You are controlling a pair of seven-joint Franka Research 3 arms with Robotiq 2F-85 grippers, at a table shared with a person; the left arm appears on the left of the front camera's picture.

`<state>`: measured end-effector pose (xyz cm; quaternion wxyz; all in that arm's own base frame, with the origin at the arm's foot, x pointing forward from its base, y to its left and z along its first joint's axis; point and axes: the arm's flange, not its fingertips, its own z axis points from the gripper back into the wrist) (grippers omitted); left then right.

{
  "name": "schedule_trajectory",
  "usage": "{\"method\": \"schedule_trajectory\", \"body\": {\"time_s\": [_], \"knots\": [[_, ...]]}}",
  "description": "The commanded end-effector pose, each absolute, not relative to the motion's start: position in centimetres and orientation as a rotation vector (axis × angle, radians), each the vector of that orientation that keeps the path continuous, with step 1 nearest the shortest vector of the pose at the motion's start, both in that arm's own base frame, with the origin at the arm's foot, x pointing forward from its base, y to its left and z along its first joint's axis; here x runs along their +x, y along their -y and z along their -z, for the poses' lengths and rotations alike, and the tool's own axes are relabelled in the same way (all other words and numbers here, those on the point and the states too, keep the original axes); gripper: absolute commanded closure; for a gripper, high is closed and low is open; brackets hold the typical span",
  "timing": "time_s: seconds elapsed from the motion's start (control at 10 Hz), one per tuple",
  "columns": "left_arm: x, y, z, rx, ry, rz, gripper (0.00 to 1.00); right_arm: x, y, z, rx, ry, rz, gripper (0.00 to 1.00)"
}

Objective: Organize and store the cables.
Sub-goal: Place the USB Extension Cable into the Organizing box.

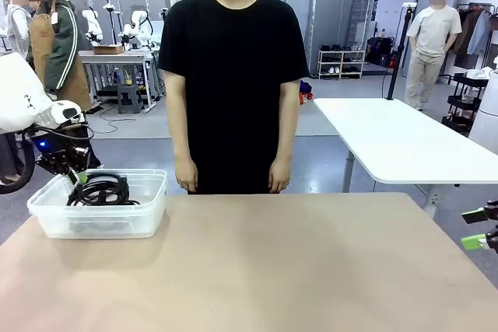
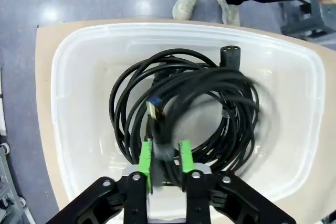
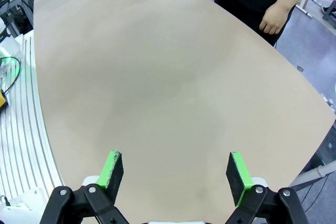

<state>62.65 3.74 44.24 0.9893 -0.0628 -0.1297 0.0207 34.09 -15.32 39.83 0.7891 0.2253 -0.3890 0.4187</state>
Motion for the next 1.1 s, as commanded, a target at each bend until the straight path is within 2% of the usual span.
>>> {"method": "schedule_trajectory", "body": {"time_s": [0.0,0.1,0.2,0.4,0.5,0.6,1.0], "knots": [[63.0,-3.6,-44.4,-0.105,0.258,-0.061,0.15,34.3,15.3,-40.0,0.502,0.845,-0.881,0.0],[63.0,-3.4,-44.4,-0.106,0.265,-0.065,0.14,34.3,15.3,-40.0,0.502,0.845,-0.881,0.0],[62.8,-3.3,-44.5,-0.103,0.263,-0.07,0.0,34.3,15.3,-40.0,0.502,0.845,-0.881,0.0],[62.5,-3.0,-44.6,-0.098,0.269,-0.085,0.0,34.3,15.3,-40.0,0.502,0.845,-0.881,0.0],[61.9,-2.7,-44.7,-0.102,0.281,-0.089,0.04,34.3,15.3,-40.0,0.502,0.845,-0.881,0.0],[61.4,-2.5,-44.6,-0.099,0.301,-0.08,0.0,34.3,15.3,-40.0,0.502,0.845,-0.881,0.0],[62.5,-3.0,-44.7,-0.119,0.269,-0.074,0.0,34.3,15.3,-40.0,0.502,0.845,-0.881,0.0]]}}
